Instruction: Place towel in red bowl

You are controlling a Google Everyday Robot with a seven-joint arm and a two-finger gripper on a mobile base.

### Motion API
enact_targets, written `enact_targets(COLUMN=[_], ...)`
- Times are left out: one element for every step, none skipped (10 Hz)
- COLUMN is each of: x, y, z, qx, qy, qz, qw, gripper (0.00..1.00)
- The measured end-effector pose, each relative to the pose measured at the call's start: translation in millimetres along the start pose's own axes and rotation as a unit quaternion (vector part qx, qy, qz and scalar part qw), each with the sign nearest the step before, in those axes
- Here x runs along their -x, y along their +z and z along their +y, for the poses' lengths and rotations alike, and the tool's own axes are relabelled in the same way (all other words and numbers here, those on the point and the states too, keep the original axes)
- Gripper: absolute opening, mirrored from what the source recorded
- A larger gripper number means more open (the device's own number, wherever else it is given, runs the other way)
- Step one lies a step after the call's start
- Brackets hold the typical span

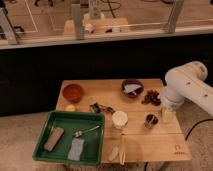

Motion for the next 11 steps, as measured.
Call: enact_targets(x=[0.0,0.0,0.0,0.0,-0.1,-3.2,-5.2,-4.5,-2.9,0.5,7.1], y=[0.0,0.0,0.0,0.0,0.0,-1.0,-1.5,-1.7,0.6,3.6,8.5], z=[0.0,0.0,0.0,0.0,-0.2,-4.3,-12.5,-22.8,-38.9,-56.4,-76.6], qx=[0.000,0.000,0.000,0.000,0.000,-0.010,-0.020,-0.028,-0.038,-0.051,-0.067], qy=[0.000,0.000,0.000,0.000,0.000,0.005,0.009,0.010,0.011,0.015,0.018], qz=[0.000,0.000,0.000,0.000,0.000,0.009,0.019,0.021,0.021,0.017,0.007], qw=[1.0000,1.0000,1.0000,1.0000,1.0000,0.9999,0.9996,0.9993,0.9990,0.9984,0.9975], gripper=[0.80,0.80,0.80,0.80,0.80,0.80,0.80,0.80,0.80,0.80,0.80])
